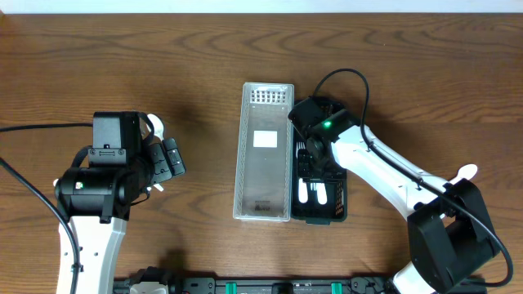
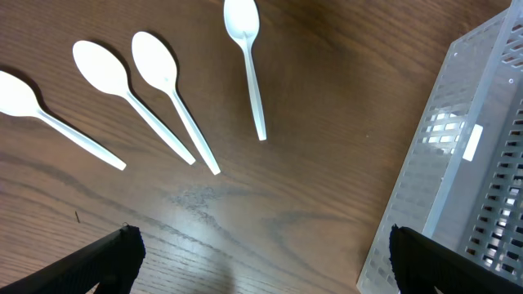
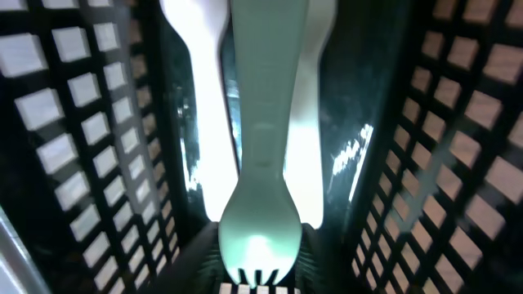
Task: Pack container
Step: 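Carry the spork into the black basket and release it, then reach the right gripper to the white spoon and grasp it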
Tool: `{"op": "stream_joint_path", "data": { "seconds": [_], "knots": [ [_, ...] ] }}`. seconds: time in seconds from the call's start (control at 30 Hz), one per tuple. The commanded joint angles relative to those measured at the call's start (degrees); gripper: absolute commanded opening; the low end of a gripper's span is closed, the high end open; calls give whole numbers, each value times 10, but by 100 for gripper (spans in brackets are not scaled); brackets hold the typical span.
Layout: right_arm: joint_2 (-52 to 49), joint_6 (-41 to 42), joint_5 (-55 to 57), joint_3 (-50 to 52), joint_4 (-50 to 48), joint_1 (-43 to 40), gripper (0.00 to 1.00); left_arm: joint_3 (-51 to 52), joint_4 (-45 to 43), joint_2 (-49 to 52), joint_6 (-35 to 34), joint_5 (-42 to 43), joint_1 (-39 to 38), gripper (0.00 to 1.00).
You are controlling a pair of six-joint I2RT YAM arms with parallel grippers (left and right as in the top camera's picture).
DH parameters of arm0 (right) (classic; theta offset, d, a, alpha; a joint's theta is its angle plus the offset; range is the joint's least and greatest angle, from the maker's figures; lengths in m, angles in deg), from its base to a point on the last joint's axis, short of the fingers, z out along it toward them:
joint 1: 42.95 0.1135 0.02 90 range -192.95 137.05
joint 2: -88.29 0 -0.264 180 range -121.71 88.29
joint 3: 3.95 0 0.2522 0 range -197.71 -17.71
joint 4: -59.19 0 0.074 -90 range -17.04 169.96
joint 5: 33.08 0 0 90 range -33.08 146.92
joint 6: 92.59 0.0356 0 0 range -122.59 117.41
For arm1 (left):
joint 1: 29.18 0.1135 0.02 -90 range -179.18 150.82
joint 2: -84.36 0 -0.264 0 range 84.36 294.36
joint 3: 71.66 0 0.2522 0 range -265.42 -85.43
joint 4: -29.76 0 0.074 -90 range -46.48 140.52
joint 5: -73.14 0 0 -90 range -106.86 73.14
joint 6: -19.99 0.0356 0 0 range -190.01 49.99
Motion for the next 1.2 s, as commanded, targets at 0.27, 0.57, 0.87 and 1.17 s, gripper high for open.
{"op": "stream_joint_path", "data": {
  "seconds": [0.27, 0.57, 0.87, 1.17],
  "knots": [
    [1, -78, 9, -80, 6, -25, 45, -12, 2, 0, -5, -7, 3, 98],
    [1, -152, 77, -353, 136, -240, 60, -12, 7, 0, -5, -7, 3, 98],
    [0, -103, 43, -386, 244, -567, 99, -12, 8, 0, -5, -7, 3, 98],
    [0, -120, -6, -199, 142, -715, 99, -12, 8, 0, -5, -7, 3, 98]
  ]
}}
